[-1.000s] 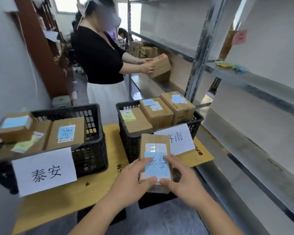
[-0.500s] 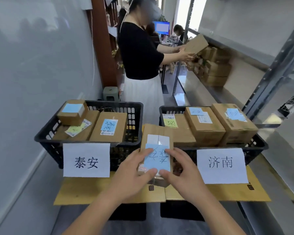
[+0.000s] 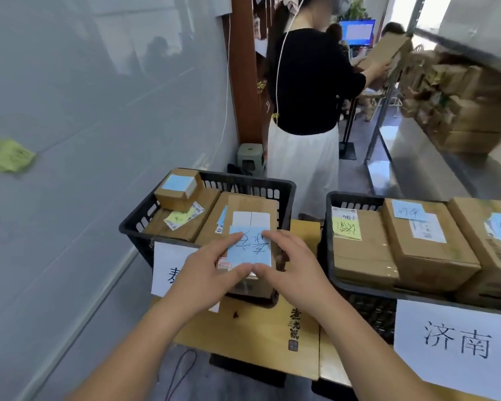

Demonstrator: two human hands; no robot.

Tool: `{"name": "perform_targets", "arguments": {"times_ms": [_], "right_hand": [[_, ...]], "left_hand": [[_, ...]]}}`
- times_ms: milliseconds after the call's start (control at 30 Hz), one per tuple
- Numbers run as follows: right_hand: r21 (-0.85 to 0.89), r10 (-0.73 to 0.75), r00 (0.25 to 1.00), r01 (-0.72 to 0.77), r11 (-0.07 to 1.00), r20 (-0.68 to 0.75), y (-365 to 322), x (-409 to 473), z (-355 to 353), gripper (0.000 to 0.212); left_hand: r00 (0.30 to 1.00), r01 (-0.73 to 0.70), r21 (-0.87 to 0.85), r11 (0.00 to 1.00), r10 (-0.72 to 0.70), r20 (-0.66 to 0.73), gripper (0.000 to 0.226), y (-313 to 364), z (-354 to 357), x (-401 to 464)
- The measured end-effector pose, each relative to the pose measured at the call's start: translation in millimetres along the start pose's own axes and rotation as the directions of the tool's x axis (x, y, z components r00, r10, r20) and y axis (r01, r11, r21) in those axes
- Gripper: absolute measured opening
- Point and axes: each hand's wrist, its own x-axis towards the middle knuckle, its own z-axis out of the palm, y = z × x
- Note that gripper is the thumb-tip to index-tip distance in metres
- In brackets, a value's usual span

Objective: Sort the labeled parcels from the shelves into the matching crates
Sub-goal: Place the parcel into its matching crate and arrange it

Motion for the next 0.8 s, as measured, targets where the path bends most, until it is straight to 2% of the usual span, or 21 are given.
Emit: {"name": "perform_targets", "arguments": {"times_ms": [233,400,533,800], "right_hand": [[-0.036,-0.043,0.997,0.045,0.998,0.058,-11.8,50.0,21.0,0.066],[-0.088,-0.014,0.996,0.022,0.996,0.09,-22.0,98.6,45.8,0.071],[-0.104,-0.008,0.998,0.014,0.994,0.056,-27.2,146.7,74.5,0.073],[-0.102,0.112,0.993,-0.114,0.988,-0.018,-31.5,251.5,139.7,0.074]], "left_hand": [[0.999,0.043,-0.045,0.998,-0.044,-0.02,0.054,-23.4,-26.3,25.7],[1.0,0.025,-0.028,0.999,-0.025,-0.01,0.054,-53.6,-51.7,68.8],[1.0,0.009,-0.021,1.0,-0.008,0.027,0.056,-87.3,-75.0,115.1],[0.984,0.056,-0.027,0.998,-0.05,0.17,0.059,-162.6,-112.0,220.1]]}}
